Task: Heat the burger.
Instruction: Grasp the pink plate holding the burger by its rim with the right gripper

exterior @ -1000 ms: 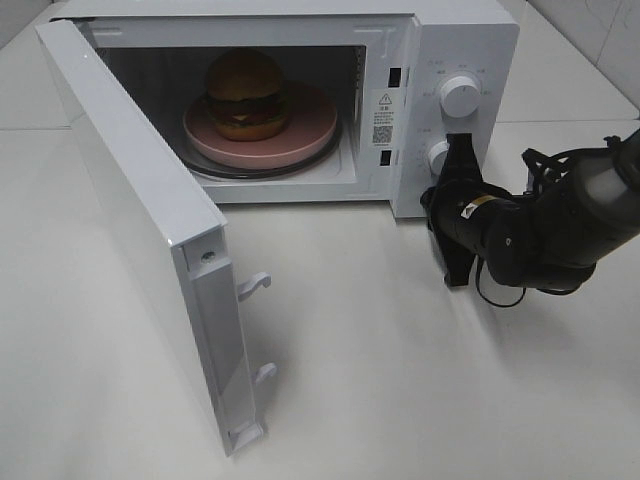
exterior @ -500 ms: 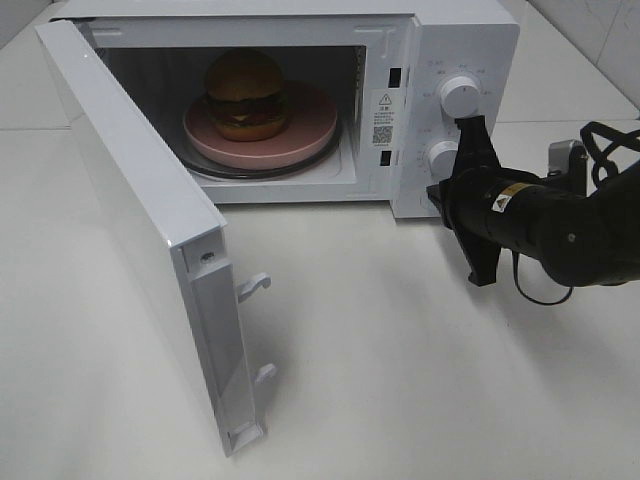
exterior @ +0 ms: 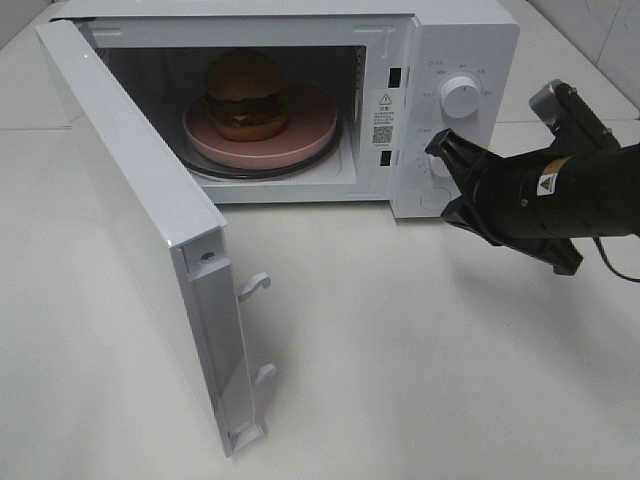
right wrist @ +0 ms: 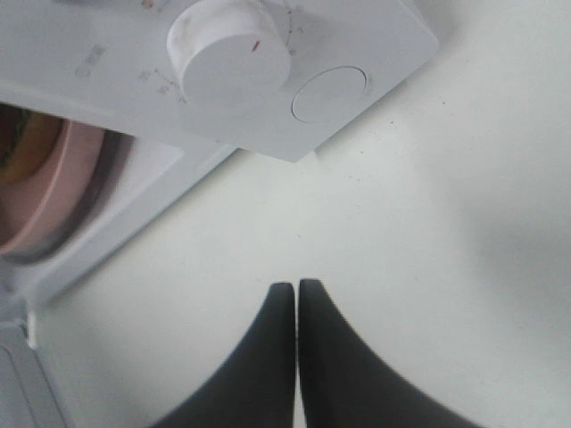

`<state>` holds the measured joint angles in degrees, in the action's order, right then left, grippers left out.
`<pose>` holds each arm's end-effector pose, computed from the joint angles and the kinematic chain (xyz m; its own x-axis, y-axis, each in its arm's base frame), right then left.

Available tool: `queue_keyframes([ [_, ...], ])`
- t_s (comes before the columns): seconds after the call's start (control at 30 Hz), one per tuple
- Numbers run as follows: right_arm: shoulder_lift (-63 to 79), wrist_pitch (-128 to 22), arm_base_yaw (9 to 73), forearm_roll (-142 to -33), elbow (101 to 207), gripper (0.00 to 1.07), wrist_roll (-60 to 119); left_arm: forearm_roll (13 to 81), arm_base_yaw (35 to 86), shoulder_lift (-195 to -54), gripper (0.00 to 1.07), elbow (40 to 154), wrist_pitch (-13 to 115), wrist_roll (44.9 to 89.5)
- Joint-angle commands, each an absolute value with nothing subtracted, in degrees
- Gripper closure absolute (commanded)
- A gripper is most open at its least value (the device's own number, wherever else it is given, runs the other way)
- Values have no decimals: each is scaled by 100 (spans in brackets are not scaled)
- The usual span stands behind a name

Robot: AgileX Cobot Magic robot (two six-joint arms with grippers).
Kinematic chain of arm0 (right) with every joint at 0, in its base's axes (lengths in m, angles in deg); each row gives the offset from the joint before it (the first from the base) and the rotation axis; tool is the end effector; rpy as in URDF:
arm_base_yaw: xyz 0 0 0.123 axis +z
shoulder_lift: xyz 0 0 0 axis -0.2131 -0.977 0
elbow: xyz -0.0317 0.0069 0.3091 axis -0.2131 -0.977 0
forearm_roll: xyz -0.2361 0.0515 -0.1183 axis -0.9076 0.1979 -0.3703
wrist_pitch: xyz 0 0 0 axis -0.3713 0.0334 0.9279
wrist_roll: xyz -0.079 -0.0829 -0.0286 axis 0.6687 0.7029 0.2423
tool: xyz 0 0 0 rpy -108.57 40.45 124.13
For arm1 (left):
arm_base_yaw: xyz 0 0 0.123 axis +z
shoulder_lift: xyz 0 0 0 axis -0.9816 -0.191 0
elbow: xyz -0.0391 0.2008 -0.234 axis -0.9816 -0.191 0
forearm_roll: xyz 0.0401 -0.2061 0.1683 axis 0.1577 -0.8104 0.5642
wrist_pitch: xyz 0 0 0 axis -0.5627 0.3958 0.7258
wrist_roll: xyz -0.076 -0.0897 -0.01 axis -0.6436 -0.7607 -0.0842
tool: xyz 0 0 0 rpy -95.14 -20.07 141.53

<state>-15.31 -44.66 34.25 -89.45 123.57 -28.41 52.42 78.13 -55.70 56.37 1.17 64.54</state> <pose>0.3064 0.1243 0.1636 -0.6572 0.5769 -0.4851 0.2145 0.7601 0.6133 0.0045 -0.0164 0.2802 -0.4399 -0.0505 -0.8966 0.1144 0.9871 -0.1118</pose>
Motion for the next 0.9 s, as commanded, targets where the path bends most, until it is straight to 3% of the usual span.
queue_keyframes([
  [0.03, -1279, -4993, 3390, -9014, 12363, 104, -1936, 5207, 7842, -5501, 7, 5620, 134, 6425],
  [0.6, -231, -7502, 3390, -8905, 12460, 100, 1857, 5207, 7842, -5501, 7, 5620, 134, 6425],
  [0.9, -231, -8631, 3390, -8963, 13188, 98, 4046, 5207, 7842, -5501, 7, 5620, 134, 6425],
])
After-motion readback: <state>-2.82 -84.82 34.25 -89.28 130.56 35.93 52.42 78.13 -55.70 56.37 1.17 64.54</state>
